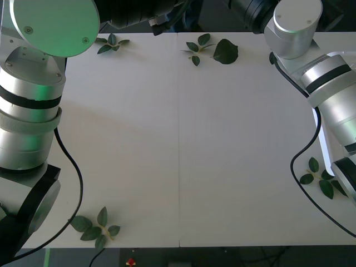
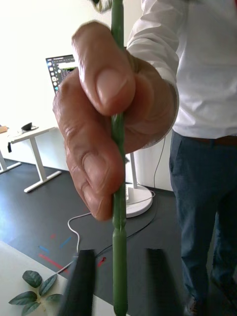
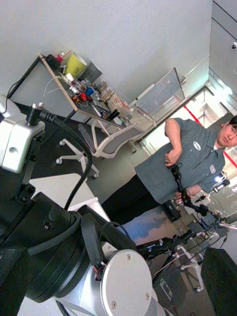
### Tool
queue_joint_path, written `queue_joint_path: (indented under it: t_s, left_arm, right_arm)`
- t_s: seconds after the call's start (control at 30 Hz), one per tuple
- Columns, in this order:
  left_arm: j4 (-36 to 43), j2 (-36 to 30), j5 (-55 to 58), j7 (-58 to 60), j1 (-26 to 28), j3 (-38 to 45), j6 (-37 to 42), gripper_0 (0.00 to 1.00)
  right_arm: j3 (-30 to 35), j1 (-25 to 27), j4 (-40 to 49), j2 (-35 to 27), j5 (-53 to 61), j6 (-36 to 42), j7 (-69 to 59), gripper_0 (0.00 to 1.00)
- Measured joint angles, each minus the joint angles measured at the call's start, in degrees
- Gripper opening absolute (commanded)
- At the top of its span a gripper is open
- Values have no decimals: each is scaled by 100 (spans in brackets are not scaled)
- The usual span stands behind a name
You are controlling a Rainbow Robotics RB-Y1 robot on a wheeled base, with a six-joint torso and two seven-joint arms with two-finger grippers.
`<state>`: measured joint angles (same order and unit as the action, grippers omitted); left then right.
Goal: Place the red flowers into the right box and the blue flowers into the left box. If a person shows an open palm, hand one flower to the person first, then continue sorting.
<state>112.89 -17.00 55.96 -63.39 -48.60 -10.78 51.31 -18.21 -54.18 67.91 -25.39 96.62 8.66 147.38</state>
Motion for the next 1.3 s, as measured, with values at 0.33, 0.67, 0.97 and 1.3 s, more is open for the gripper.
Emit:
queue_joint_path:
  t_s: [0.33,0.67,0.97,1.3]
  left_arm:
    - [0,0,0,0,0,0,0,100]
    - [0,0,0,0,0,0,0,100]
    - [36,-384,111,0,152,0,-343,100]
    - [362,-3120,2374,0,177,-104,-852,100]
  right_arm:
    - [0,0,-1,0,29,-90,7,100]
    - [0,0,-2,-8,256,89,9,100]
    - [2,262,493,-542,998,991,11,100]
    - [484,1999,2472,-2073,2015,1920,11,100]
